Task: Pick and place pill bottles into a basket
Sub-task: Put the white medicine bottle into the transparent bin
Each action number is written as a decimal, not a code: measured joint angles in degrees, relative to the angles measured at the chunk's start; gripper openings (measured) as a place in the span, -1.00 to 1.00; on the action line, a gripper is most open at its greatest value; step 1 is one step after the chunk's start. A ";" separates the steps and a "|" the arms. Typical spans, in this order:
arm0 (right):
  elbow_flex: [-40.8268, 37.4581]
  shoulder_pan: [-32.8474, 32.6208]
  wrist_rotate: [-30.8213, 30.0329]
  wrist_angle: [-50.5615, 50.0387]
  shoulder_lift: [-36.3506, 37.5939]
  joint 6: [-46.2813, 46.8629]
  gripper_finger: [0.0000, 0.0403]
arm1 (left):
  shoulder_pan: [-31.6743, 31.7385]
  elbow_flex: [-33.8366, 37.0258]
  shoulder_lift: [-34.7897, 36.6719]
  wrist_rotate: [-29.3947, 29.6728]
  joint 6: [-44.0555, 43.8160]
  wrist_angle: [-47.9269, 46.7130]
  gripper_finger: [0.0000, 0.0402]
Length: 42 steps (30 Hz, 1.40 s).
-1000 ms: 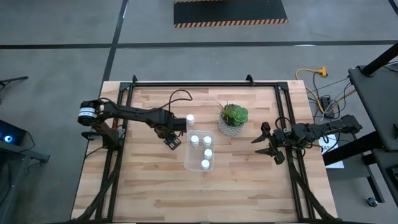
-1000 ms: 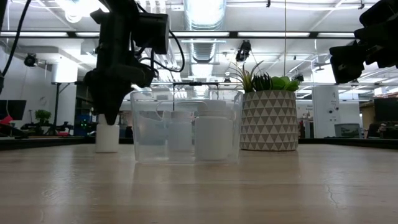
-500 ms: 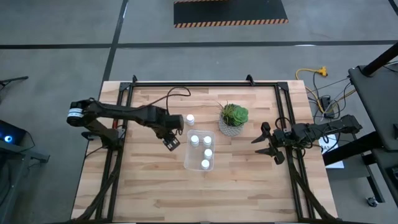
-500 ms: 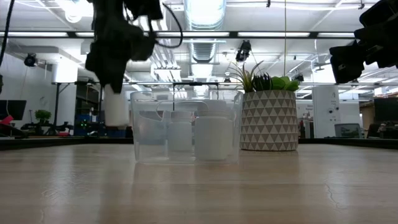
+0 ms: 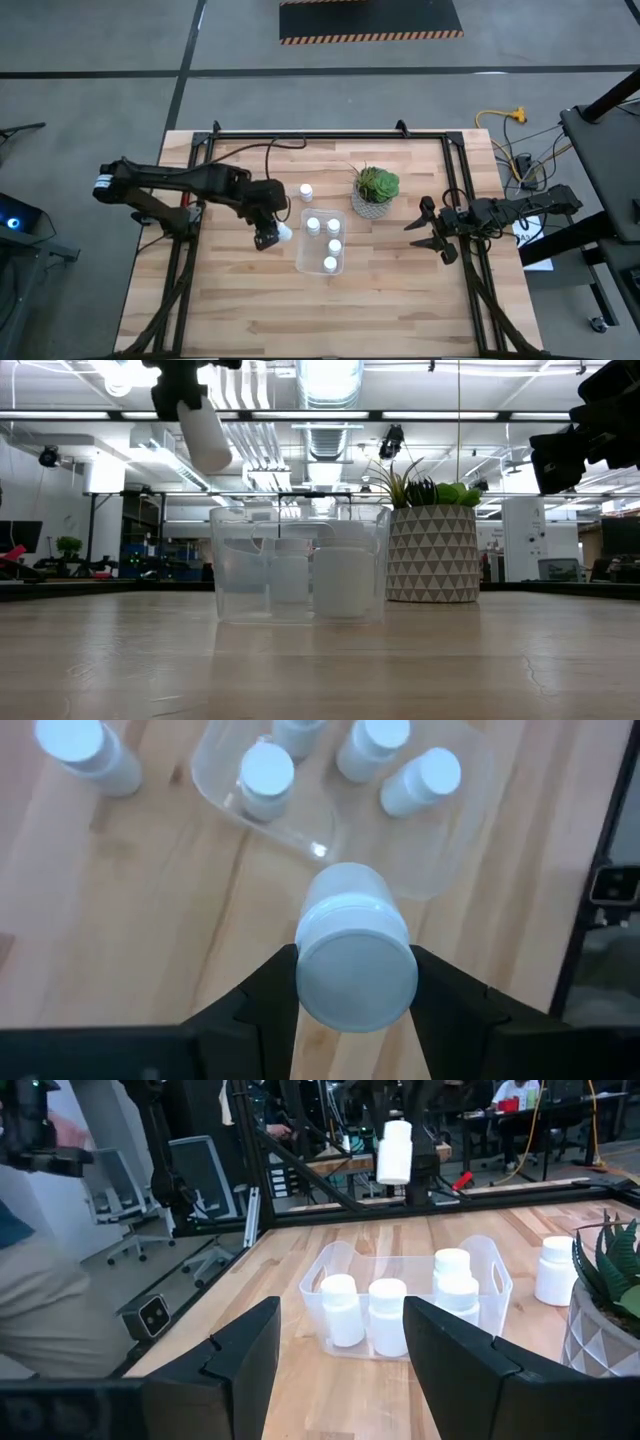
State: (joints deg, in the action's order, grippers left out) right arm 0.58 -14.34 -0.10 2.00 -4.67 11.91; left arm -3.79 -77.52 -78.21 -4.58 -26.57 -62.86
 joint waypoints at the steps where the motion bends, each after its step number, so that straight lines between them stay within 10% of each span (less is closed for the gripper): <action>1: 0.00 0.01 0.00 0.00 0.02 0.01 0.00 | -0.13 -0.51 -0.53 -0.57 0.03 -0.32 -0.29; 20: 0.00 0.01 0.00 -0.01 -0.02 0.04 0.00 | -1.14 -16.65 -18.45 0.04 13.84 -5.39 -0.29; 42: 0.00 -0.01 0.00 -0.03 0.00 -0.05 0.00 | -1.16 -15.76 -28.12 2.34 17.05 -0.63 -0.29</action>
State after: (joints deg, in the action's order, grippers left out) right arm 0.58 -14.35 -0.10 1.97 -4.67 11.86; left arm -4.95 -93.27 -106.33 -2.24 -9.52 -63.49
